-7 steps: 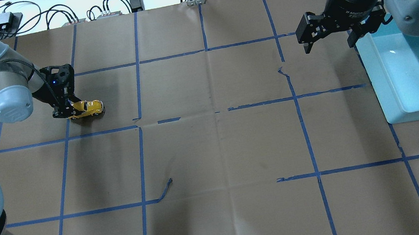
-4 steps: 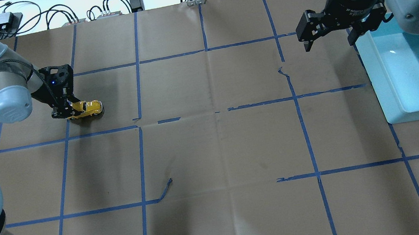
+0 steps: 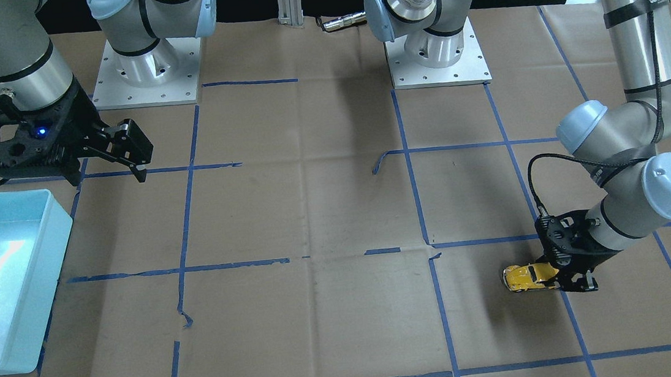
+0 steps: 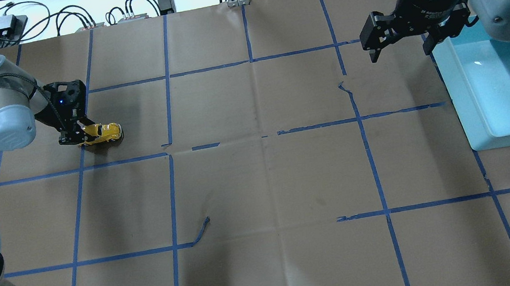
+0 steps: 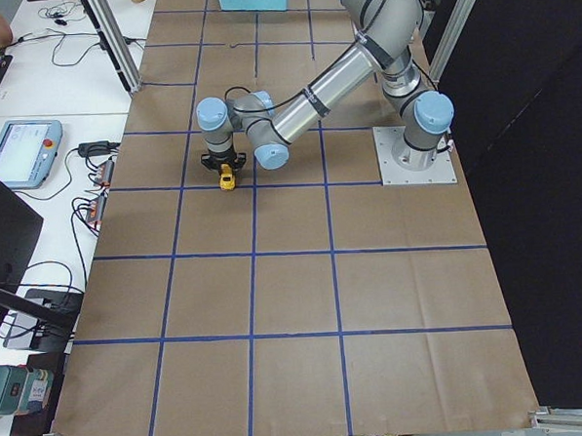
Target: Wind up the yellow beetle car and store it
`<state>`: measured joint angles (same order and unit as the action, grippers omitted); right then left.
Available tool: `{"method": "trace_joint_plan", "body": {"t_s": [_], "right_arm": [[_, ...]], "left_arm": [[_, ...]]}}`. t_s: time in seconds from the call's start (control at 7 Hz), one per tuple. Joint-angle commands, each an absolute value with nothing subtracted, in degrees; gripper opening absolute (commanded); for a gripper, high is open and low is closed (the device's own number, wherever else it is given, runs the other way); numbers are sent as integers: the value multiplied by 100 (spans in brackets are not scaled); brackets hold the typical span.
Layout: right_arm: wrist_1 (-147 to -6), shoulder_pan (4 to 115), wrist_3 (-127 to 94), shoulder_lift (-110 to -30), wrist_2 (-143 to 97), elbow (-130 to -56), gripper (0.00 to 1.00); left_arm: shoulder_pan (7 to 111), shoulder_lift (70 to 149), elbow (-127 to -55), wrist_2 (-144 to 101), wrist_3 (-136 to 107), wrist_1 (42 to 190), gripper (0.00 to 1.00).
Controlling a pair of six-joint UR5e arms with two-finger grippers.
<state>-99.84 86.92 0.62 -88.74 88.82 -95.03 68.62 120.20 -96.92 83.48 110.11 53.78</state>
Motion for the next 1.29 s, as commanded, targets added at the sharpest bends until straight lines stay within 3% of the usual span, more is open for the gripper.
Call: {"method": "trace_joint_plan", "body": {"t_s": [0.0,0.57,0.71,0.86,1.14], "right_arm": [[-9984,8692,62,-8877,8886,-9527,100],[-9984,8692,62,-8877,8877,-9528,100],[-9984,8692,62,-8868,8877,-9527,100],[-9984,8692,62,-8877,8886,-9519,100],[-9984,8692,62,-8886,8877,-9536,100]], "left_arm": [[6767,12024,-9694,8341,11127,5379,0],[6759,12032,-9686,8332,11110,5379,0],[6802,11989,-9686,8410,11022,5396,70],[6846,11927,-9607,8437,10926,5492,100],[6977,11508,-9616,8403,10288,6008,100]]}}
